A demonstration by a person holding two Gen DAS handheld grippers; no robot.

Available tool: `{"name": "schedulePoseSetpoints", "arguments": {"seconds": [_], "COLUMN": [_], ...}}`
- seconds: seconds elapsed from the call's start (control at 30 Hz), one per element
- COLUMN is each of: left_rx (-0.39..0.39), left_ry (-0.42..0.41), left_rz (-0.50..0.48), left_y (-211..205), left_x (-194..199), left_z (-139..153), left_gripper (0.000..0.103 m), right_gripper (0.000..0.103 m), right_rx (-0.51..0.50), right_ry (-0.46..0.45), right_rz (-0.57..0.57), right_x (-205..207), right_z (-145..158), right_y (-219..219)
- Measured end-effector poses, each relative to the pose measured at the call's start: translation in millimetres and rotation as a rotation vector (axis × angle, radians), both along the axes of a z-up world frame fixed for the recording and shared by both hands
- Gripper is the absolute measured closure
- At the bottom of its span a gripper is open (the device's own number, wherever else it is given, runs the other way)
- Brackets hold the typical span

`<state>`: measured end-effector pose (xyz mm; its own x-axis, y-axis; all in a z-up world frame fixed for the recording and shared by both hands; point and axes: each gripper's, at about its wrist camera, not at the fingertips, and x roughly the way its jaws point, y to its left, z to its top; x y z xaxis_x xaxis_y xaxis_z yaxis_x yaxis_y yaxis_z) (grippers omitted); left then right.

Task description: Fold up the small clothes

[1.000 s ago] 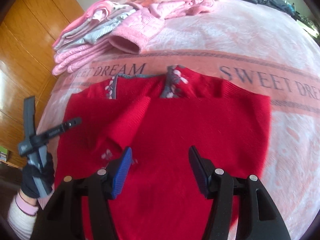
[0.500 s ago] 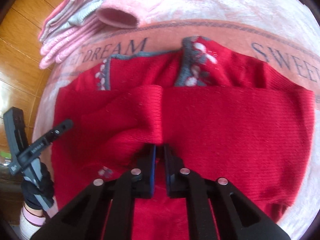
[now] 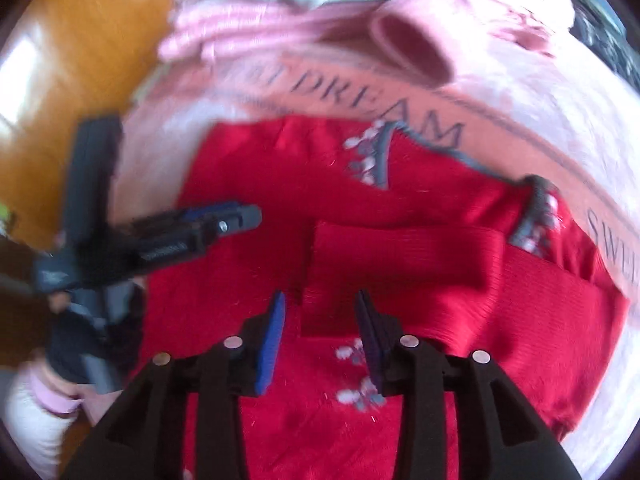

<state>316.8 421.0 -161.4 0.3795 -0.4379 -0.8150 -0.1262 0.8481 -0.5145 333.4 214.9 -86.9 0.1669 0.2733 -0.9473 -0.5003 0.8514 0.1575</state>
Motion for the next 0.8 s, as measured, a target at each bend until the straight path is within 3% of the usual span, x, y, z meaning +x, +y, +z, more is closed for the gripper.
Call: {"name": "schedulePoseSetpoints", "arguments": {"seconds": [0.07, 0.13, 0.2, 0.27, 0.33, 0.43, 0.6, 0.8], "left_rx": [-0.011, -0.011, -0.008, -0.008, -0.007, 0.005, 0.022, 0.049], "left_ry": [0.006, 0.006, 0.005, 0.004, 0.003, 0.001, 0.001, 0.003], "left_rz": [-0.004, -0.012, -0.015, -0.017, -0.017, -0.019, -0.02, -0.02], "left_y": [1, 0, 0, 0, 0, -2, -4, -8], "left_x": [1, 1, 2, 2, 2, 2, 3, 4], "left_z": [-1, -1, -1, -1, -1, 0, 0, 1], "left_gripper": [0.069, 0.069, 0.069, 0.069, 0.069, 0.069, 0.069, 0.069], "right_gripper": [0.052, 0.052, 0.053, 0.063, 0.088, 0.099, 0.099, 0.099], "right_rx": [-0.058, -0.131, -0.139, -0.126, -0.07, 0.017, 0.151, 0.228], "right_ry": [-0.002, -0.027, -0.027, -0.037, -0.01, 0.013, -0.005, -0.031], "right_rz": [0.002, -0.01, -0.014, -0.016, -0.033, -0.065, -0.155, -0.29], "right_x": [-1, -1, -1, 0, 3, 5, 4, 7], "right_z": [-14, -26, -35, -35, -30, -18, 14, 38], "right_y": [10, 14, 13, 8, -3, -26, -85, -162]}}
